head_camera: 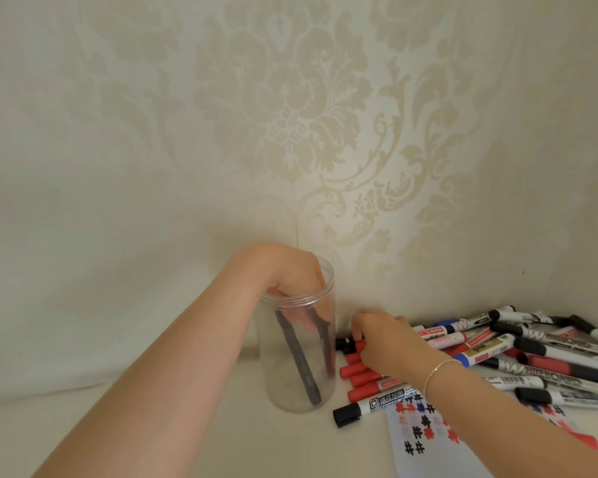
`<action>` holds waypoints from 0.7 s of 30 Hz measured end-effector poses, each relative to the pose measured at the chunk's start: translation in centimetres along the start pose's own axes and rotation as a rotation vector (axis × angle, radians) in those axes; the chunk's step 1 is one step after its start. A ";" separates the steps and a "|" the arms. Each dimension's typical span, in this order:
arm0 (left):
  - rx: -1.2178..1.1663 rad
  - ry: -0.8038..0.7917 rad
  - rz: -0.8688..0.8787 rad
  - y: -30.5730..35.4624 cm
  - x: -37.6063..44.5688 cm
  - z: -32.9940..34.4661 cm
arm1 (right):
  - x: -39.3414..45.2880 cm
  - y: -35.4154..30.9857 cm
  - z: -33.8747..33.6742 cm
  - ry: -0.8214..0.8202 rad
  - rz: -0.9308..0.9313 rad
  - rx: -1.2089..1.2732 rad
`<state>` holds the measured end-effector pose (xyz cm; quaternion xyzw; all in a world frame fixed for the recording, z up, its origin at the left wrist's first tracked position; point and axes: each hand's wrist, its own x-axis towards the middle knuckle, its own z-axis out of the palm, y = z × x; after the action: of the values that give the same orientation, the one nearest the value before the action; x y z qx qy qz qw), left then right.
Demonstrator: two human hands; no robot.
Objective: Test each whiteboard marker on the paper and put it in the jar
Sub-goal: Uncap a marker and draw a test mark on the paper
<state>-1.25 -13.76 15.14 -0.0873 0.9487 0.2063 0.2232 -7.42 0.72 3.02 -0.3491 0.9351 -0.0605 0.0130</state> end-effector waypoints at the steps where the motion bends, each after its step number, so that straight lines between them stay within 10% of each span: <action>1: 0.014 0.010 -0.006 0.0 -0.1 0.0 | 0.0 0.1 0.1 0.013 -0.010 -0.002; 7: 0.033 0.316 0.056 0.3 -2.1 -0.3 | 0.1 1.2 0.0 0.158 -0.084 0.368; 13: -0.017 1.086 0.458 3.4 -4.8 2.6 | -2.2 1.6 -4.5 0.426 -0.219 0.938; 21: 0.480 0.627 0.298 5.9 -0.1 10.9 | -6.2 3.9 -4.3 0.147 0.018 1.190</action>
<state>1.52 -3.72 8.39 0.0467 0.9941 -0.0273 -0.0944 -5.54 8.14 6.73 -0.2687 0.7421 -0.5975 0.1419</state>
